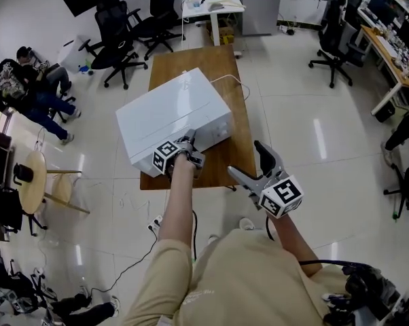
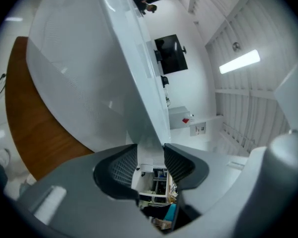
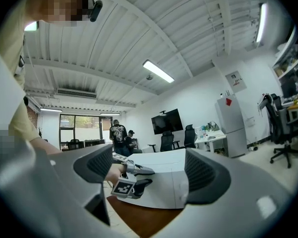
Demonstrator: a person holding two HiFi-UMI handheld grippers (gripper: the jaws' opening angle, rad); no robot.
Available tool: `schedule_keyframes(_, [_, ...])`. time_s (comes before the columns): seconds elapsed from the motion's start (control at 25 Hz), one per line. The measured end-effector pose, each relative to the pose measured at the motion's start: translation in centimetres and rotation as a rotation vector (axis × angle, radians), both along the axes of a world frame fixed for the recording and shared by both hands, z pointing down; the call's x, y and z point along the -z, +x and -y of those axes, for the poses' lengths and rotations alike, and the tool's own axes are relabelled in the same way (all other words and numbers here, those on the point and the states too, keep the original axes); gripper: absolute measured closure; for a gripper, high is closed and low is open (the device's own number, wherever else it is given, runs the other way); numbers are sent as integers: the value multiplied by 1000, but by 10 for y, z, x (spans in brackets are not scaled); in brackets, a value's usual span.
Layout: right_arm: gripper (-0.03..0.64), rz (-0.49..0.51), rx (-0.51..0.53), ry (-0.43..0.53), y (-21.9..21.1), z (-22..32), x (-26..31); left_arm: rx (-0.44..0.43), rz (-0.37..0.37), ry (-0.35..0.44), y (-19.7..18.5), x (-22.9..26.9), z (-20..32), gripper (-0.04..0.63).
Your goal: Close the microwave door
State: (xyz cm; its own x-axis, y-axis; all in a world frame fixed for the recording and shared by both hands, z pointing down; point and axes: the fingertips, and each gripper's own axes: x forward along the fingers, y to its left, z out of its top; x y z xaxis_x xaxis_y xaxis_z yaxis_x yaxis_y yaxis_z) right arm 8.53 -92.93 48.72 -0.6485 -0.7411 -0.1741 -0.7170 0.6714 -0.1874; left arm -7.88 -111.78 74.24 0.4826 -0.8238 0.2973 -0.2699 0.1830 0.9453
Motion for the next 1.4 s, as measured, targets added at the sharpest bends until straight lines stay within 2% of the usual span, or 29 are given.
schedule_keyframes(0.16, [173, -4, 29, 6, -12, -10, 7, -91, 147, 151, -6, 30, -27, 453])
schedule_keyframes(0.28, [173, 1, 49, 3, -22, -12, 2, -146, 201, 301, -8, 71, -50, 393])
schedule_keyframes(0.4, [173, -5, 84, 7, -35, -16, -4, -174, 305, 446, -16, 110, -79, 339])
schedule_keyframes(0.48, [173, -11, 104, 9, -45, -18, -8, -168, 414, 522, -29, 132, -98, 323])
schedule_keyframes(0.64, [173, -15, 135, 16, -63, -21, -17, -119, 684, 626, -59, 150, -133, 301])
schedule_keyframes(0.76, [172, -11, 155, 22, -75, -23, -19, -64, 827, 704, -74, 169, -157, 288])
schedule_keyframes(0.96, [172, -11, 195, 23, -93, -29, -25, 31, 1044, 798, -98, 190, -198, 287])
schedule_keyframes(1.24, [173, -24, 203, 21, -106, -44, -32, 123, 1279, 811, -129, 197, -250, 266])
schedule_keyframes(1.32, [173, -29, 201, 20, -110, -51, -36, 132, 1301, 813, -132, 195, -261, 262])
schedule_keyframes(1.4, [173, -36, 200, 24, -119, -58, -36, 132, 1290, 821, -137, 195, -270, 262])
